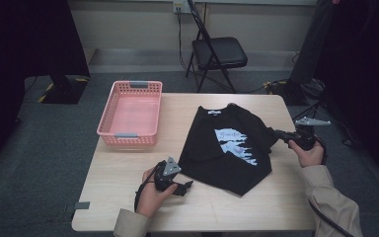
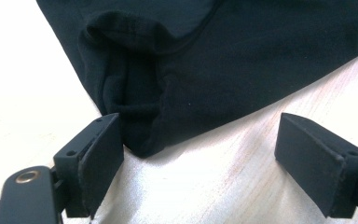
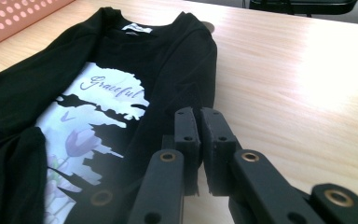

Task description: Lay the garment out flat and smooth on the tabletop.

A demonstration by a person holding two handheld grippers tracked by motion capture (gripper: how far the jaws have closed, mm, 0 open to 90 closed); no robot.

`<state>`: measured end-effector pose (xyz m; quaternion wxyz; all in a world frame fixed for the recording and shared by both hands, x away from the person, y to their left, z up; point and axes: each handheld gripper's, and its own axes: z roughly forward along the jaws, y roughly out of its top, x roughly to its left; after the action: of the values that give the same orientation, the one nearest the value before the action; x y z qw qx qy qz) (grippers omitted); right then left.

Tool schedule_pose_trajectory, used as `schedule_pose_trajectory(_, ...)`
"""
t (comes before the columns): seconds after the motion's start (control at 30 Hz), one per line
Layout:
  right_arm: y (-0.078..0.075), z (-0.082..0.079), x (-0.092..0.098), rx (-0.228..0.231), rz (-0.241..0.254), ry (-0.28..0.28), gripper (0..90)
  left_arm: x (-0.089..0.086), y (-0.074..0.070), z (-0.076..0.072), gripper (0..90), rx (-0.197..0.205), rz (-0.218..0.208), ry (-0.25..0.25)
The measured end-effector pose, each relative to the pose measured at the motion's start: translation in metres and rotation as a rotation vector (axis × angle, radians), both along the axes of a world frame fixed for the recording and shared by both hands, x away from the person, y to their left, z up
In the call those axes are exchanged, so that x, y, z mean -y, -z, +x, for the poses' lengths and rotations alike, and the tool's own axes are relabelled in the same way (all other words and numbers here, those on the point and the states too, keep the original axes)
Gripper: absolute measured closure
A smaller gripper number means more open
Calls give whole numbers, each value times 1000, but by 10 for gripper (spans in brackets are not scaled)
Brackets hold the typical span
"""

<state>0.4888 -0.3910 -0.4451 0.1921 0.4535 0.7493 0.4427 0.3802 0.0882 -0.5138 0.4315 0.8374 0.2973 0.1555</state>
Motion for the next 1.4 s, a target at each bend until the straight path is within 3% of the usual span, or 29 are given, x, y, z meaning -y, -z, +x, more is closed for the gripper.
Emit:
schedule_pose_trajectory(0.5,-4,-9,35,20,10,81,857,0,0,1,151,0,1,-3)
schedule_pose_trajectory(0.57,-7,-9,39,29,30,100,856,0,0,1,151,0,1,-5)
schedule_pose_trajectory(0.77,-7,-11,40,40,26,127,834,-1,0,1,150,0,1,-6)
schedule_pose_trajectory(0.87,-10,-14,36,80,-3,150,744,-1,0,1,150,0,1,-6)
schedule_pose_trajectory(0.93,-14,-16,33,99,-31,160,610,-1,0,1,151,0,1,-6)
schedule_pose_trajectory(1.0,-15,-17,30,101,-29,151,527,-1,0,1,151,0,1,-7)
schedule_pose_trajectory(1.07,-14,-19,25,112,-40,142,330,-1,0,1,151,0,1,-7)
schedule_pose_trajectory(1.17,-11,-20,20,95,-40,125,278,-1,0,1,151,1,1,-7)
schedule_pose_trajectory(1.23,-3,-24,10,75,-53,108,161,-1,0,1,150,1,1,-7)
schedule_pose_trajectory(1.4,9,-32,1,54,-33,63,147,-1,0,1,151,1,1,-7)
